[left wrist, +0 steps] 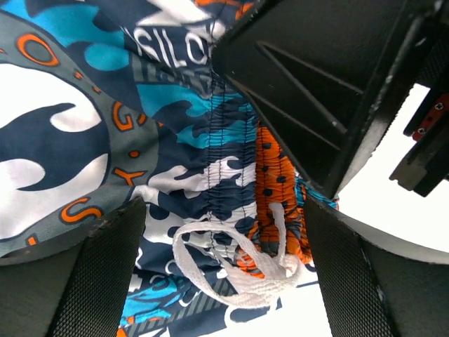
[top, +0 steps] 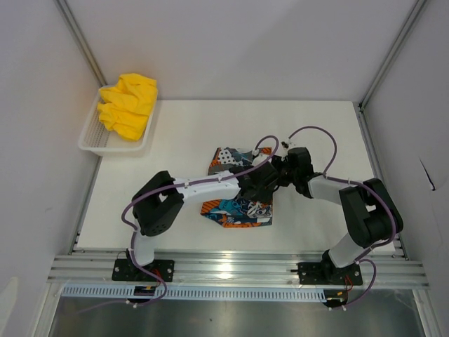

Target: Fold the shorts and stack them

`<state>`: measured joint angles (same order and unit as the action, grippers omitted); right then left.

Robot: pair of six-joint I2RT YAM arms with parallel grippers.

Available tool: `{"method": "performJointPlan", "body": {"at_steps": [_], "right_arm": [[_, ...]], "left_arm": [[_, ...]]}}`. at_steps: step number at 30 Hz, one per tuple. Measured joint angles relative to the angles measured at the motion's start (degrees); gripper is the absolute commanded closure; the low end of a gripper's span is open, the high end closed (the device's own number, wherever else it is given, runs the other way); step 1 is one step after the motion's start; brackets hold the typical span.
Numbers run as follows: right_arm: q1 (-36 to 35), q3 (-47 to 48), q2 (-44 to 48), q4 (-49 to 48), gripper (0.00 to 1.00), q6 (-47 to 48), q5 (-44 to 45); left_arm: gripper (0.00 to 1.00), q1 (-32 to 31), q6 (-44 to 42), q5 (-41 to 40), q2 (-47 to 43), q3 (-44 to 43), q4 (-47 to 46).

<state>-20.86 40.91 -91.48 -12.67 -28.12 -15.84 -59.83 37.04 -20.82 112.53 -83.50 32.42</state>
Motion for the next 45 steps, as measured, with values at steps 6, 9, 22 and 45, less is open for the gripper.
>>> {"method": "performJointPlan", "body": {"at_steps": [6, 9, 22, 45], "right_arm": [[0.0, 1.2, -2.5, 1.5, 0.62, 1.5, -1.5], [0.0, 1.7, -3.0, 1.7, 0.75, 1.9, -1.9], [0.3, 1.9, -3.0, -1.6, 0.97, 2.3, -8.4], [1.6, 8.0, -6.9, -5.2, 0.98, 3.4, -18.8]], "left_arm": [[0.18, -0.8, -0.5, 0.0, 0.0, 2.2, -3.1], [0.27, -1.6, -1.4, 0.0, 0.0, 3.0, -5.4], [0.55, -5.4, -5.1, -4.3, -1.5, 8.8, -12.7], [0.31, -16.2, -15.1, -9.9, -9.9, 10.1, -12.8]]}}
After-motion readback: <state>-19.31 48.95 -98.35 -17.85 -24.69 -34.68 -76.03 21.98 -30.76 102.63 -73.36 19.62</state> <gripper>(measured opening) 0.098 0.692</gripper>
